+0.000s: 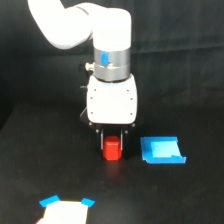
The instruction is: Pick up the red object from the table
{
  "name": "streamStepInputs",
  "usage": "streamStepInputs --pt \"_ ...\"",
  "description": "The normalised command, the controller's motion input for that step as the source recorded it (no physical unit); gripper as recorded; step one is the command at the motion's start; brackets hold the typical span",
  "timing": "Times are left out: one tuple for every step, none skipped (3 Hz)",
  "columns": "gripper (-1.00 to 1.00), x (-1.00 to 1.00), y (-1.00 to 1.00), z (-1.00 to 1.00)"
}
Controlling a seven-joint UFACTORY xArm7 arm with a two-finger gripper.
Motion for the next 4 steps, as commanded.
streamStepInputs --pt "-0.69 0.24 0.50 1.00" --pt "-0.36 0.28 1.00 1.00" --pt "-0.02 0.53 0.72 1.00" --pt "-0.77 -0.41 -1.00 1.00"
